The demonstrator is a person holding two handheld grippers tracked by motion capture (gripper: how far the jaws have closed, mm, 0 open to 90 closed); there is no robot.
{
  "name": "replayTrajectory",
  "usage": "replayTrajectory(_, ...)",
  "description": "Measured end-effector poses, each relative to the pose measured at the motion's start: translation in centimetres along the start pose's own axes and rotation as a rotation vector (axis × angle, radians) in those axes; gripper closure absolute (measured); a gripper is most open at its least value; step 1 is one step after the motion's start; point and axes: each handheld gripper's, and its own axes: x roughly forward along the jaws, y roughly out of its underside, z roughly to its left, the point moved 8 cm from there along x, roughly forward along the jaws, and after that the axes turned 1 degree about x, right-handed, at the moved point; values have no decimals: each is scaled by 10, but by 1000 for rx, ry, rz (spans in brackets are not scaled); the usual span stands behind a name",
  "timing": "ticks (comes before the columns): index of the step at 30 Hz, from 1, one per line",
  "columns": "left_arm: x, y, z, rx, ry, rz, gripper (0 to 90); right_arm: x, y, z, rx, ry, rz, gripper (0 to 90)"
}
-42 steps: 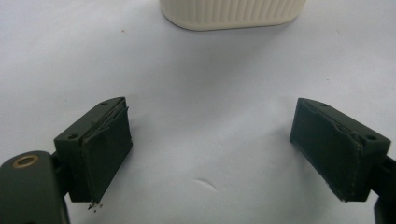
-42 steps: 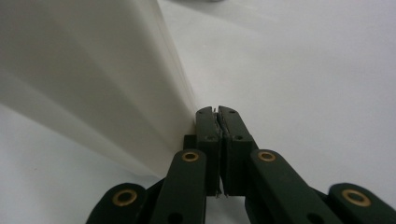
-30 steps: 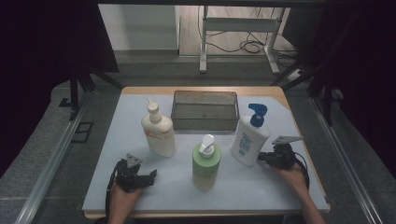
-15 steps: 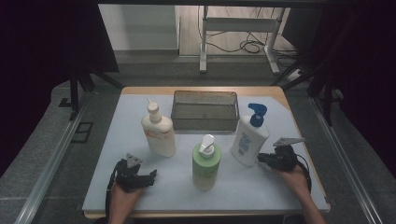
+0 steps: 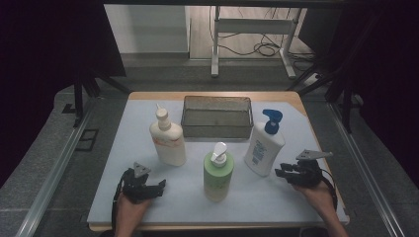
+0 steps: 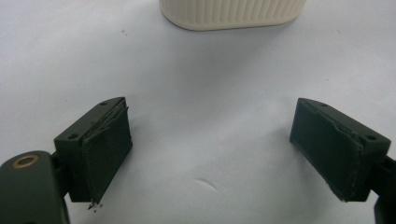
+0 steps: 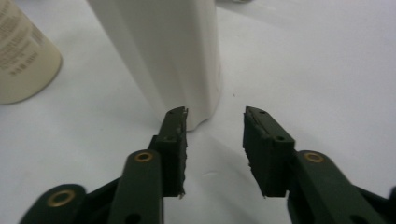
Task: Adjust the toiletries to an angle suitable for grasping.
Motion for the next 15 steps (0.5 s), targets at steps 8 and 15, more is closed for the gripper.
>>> replayTrajectory(8, 0, 0, 0, 0, 0, 0, 121, -16, -13, 10, -14, -2, -41, 483)
replayTrajectory(15, 0, 0, 0, 0, 0, 0, 121, -20, -20, 18, -28, -19, -52, 432)
